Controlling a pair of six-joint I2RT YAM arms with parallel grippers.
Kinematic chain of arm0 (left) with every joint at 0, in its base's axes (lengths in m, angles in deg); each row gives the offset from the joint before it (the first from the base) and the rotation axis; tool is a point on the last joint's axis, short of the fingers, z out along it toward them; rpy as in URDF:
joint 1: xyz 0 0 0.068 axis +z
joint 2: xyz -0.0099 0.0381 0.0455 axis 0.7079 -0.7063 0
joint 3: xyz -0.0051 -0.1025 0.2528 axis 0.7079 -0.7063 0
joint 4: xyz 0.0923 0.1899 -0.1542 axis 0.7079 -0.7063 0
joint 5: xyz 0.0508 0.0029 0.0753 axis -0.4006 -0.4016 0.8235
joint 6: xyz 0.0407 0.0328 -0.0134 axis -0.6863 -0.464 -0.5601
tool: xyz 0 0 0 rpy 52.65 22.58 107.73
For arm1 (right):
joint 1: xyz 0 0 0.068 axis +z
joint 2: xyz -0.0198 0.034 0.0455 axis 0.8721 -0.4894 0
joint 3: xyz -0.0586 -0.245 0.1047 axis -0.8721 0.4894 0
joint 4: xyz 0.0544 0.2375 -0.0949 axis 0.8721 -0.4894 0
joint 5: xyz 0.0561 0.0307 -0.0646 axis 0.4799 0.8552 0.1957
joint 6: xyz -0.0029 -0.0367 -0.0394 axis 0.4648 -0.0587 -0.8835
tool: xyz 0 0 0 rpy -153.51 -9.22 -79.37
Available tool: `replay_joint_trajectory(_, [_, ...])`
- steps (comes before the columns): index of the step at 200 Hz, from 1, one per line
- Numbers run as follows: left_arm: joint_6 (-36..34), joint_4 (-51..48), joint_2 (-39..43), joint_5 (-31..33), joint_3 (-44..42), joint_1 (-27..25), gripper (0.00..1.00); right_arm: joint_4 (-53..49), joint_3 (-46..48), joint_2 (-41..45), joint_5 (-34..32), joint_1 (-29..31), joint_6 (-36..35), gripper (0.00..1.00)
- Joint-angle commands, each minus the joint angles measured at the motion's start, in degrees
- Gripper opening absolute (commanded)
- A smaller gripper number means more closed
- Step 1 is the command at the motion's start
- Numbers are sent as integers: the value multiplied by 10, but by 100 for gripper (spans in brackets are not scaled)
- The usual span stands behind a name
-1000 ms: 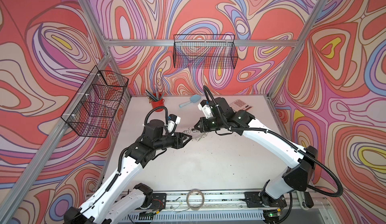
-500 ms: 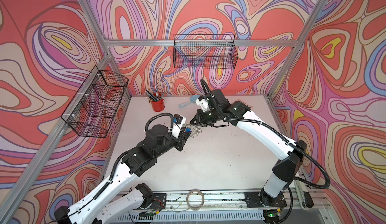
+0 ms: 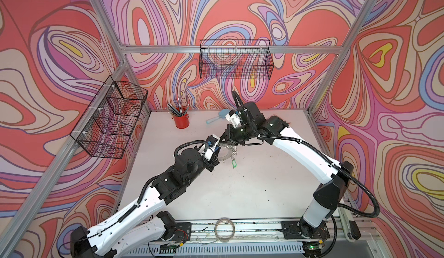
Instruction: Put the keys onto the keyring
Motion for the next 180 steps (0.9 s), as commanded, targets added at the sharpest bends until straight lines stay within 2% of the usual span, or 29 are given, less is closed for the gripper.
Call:
replay_joint_trajectory(1, [-22, 41, -10, 14, -3, -3, 35, 19, 1, 14, 15, 0, 9, 0])
replay_joint_trajectory(98, [-36, 69, -37, 45, -3, -3, 28, 39, 20, 26, 36, 0, 22, 0])
replay_joint_trajectory(143, [-22, 61, -40, 56, 3, -4, 22, 31, 0, 14, 45, 0, 20, 0])
replay_joint_trajectory(180, [-12, 54, -41, 66, 7, -3, 7, 32, 8, 16, 49, 0, 19, 0])
